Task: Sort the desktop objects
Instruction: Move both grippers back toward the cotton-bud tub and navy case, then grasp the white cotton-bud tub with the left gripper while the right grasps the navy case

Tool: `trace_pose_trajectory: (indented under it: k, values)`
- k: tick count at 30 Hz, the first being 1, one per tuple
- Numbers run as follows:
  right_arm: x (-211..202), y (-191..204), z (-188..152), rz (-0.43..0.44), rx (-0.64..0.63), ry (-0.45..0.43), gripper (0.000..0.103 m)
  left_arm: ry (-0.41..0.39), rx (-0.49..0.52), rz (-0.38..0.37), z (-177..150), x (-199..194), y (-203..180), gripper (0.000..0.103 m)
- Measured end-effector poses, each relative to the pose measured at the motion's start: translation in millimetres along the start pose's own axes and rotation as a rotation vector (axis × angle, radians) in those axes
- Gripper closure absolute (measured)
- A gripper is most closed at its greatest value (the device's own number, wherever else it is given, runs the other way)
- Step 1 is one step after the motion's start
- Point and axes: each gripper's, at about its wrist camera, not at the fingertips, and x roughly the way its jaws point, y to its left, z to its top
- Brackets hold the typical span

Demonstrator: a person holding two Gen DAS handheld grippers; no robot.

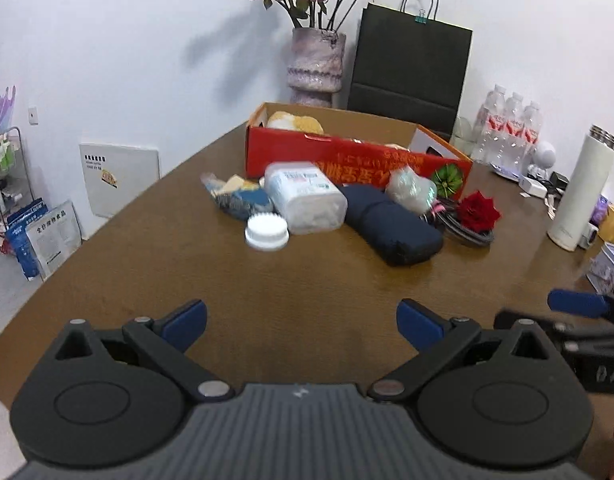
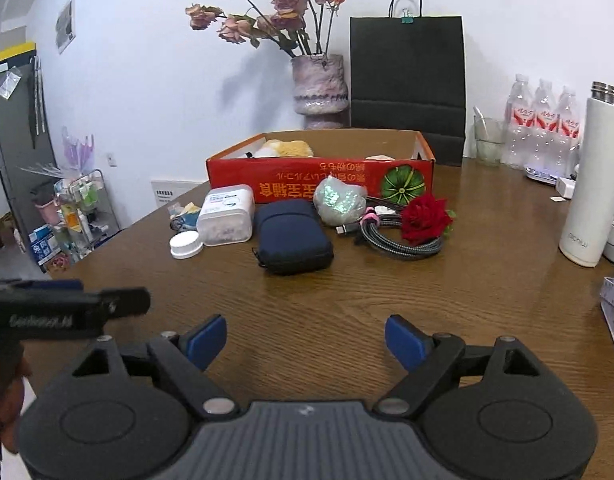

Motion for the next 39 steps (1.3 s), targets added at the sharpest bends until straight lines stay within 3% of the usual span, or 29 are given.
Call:
trace_pose_trajectory:
  k: [3, 7, 12, 15, 16, 19, 25, 30, 32, 39]
  values:
    - [5.4, -2.4, 8.7, -0.003, -0.003, -0.013, 0.021, -0.02, 0.011, -0.019, 19.1, 16.4, 0.1, 0.0]
    - [19.4, -12.2, 27.8, 0.0, 0.01, -0.036, 0.022, -0.049, 0.036, 0.017, 58.2, 55.9, -3.6, 0.0]
    - [45.5, -21.0, 40.0, 0.001, 0.024, -0.015, 0.022, 0.016, 0.085, 0.028, 99.1, 129.1, -14.2, 0.002]
    - [61.3, -20.1, 44.0, 0.012, 0.018, -0.001, 0.022, 0.105, 0.117, 0.05, 108.4, 171.9, -18.3, 0.016]
    - [66.4, -19.7, 45.5, 0.018, 0.014, 0.004, 0.022, 0.133, 0.105, 0.053, 108.3, 180.7, -17.3, 0.017]
    - [83.7, -15.1, 53.9, 0.045, -0.019, 0.012, 0.022, 0.128, 0.06, -0.007, 106.1, 182.4, -5.8, 0.028]
    - [132.6, 3.2, 78.0, 0.101, -0.072, 0.043, 0.025, 0.11, 0.063, -0.063, 103.4, 175.3, 1.5, 0.031]
    - [173.1, 16.4, 83.0, 0.091, -0.118, 0.114, 0.027, 0.034, 0.037, -0.131, 112.2, 148.9, 11.0, 0.035]
    - [179.2, 24.0, 78.9, 0.047, -0.17, 0.116, 0.037, 0.021, 0.016, -0.151, 114.4, 140.2, 16.8, 0.035]
    - [157.9, 35.4, 74.4, 0.046, -0.187, 0.144, 0.047, -0.033, 0.002, -0.205, 111.8, 82.3, 19.1, 0.036]
